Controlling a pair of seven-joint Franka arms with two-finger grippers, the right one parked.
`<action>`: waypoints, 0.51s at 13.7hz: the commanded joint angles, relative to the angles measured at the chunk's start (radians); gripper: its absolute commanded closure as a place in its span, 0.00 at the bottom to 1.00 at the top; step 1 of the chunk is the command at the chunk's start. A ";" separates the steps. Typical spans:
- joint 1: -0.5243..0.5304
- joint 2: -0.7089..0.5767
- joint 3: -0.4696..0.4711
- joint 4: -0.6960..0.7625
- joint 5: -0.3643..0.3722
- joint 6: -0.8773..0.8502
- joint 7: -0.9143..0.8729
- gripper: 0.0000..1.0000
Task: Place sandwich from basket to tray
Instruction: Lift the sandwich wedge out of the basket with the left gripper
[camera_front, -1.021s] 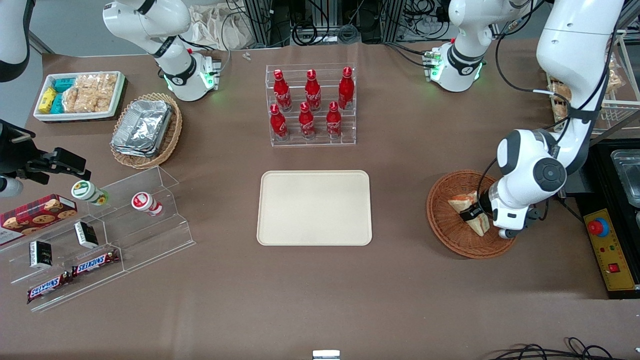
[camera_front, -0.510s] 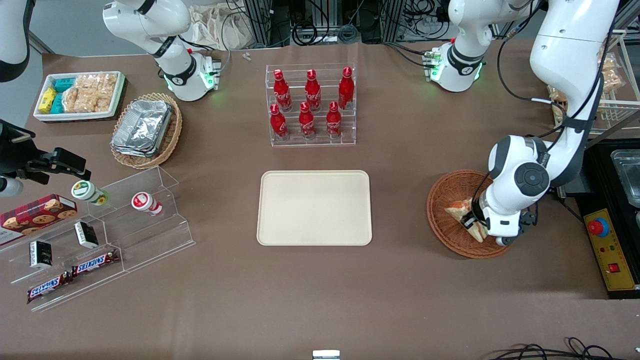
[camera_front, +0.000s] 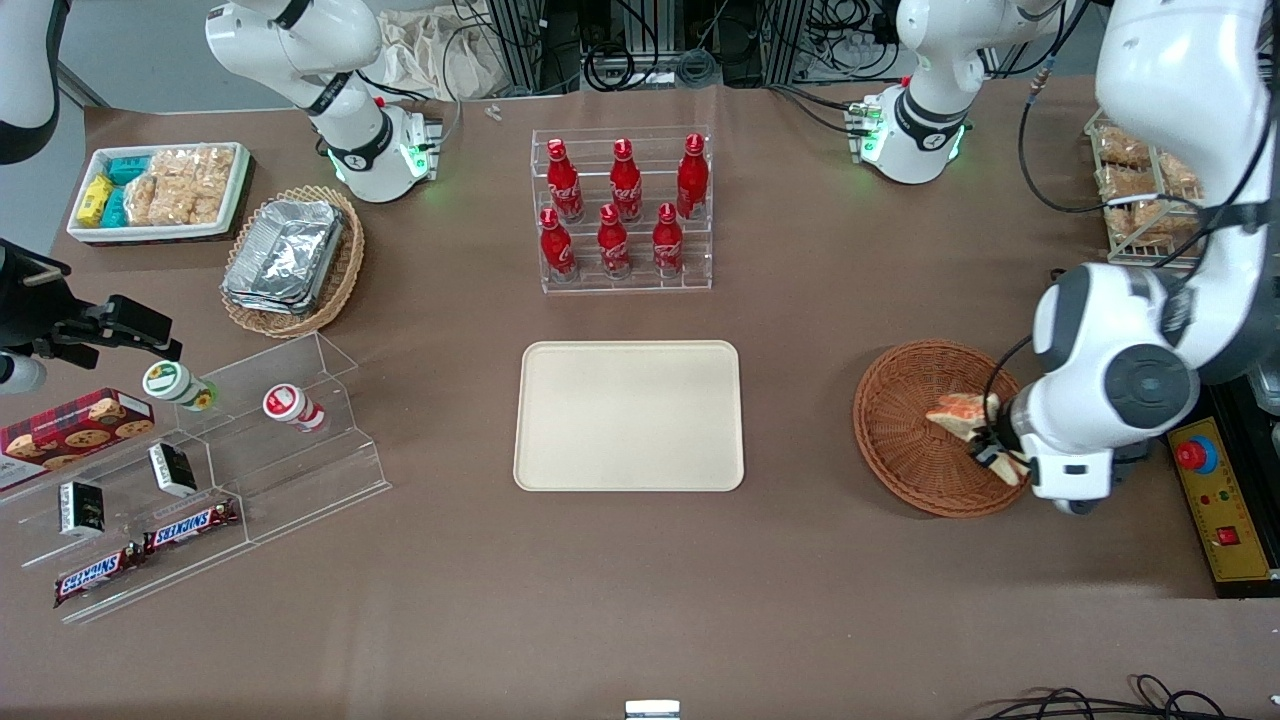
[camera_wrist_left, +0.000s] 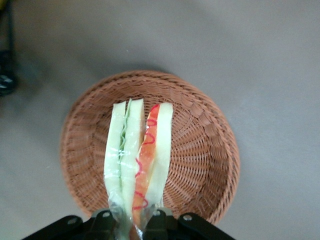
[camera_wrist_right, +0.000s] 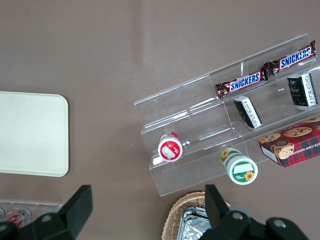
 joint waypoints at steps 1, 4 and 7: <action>0.004 0.008 -0.032 0.217 -0.051 -0.190 0.049 1.00; 0.000 0.002 -0.093 0.328 -0.091 -0.291 0.230 1.00; 0.000 0.014 -0.216 0.339 -0.094 -0.281 0.330 1.00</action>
